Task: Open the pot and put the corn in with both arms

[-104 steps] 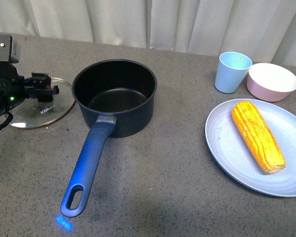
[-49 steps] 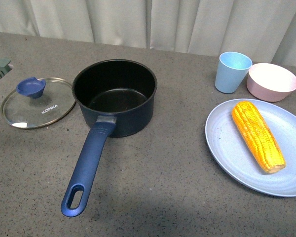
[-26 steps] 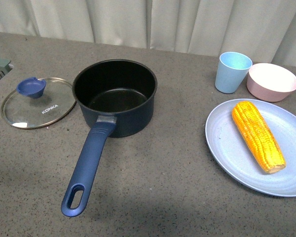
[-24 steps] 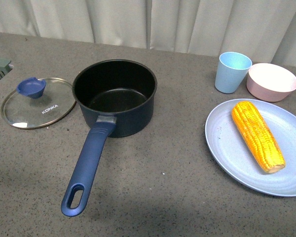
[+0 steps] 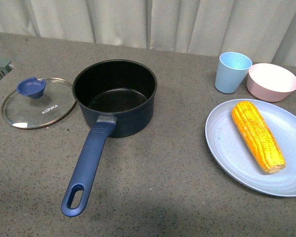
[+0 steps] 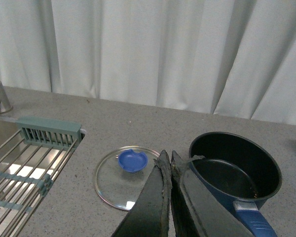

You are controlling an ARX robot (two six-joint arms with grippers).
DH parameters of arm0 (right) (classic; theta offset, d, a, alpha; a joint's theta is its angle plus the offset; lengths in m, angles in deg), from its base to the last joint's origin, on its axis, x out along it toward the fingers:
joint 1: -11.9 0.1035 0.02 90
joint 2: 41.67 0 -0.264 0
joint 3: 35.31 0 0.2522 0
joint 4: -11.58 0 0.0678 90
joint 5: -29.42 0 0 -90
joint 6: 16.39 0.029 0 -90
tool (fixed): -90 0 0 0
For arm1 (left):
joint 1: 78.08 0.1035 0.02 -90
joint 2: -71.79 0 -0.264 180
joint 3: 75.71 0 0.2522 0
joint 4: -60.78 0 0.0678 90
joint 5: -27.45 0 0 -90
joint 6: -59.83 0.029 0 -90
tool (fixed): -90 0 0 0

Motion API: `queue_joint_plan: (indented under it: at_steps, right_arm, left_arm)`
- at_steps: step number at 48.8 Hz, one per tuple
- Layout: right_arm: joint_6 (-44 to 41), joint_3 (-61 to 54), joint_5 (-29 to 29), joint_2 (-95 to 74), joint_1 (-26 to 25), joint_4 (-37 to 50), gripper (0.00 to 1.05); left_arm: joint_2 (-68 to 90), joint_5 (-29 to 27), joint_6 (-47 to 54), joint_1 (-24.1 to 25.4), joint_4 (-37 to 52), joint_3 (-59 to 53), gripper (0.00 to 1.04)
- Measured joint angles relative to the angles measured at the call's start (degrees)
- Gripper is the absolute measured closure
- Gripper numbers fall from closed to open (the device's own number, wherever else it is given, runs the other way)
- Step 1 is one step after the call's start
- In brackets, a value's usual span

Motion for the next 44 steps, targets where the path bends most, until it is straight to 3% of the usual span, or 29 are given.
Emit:
queue_joint_plan:
  at_steps: [44]
  right_arm:
    - [0.0, 0.0, 0.0, 0.0, 0.0, 0.0, 0.09]
  left_arm:
    - [-25.3, 0.0, 0.0, 0.0, -24.3, 0.0, 1.01]
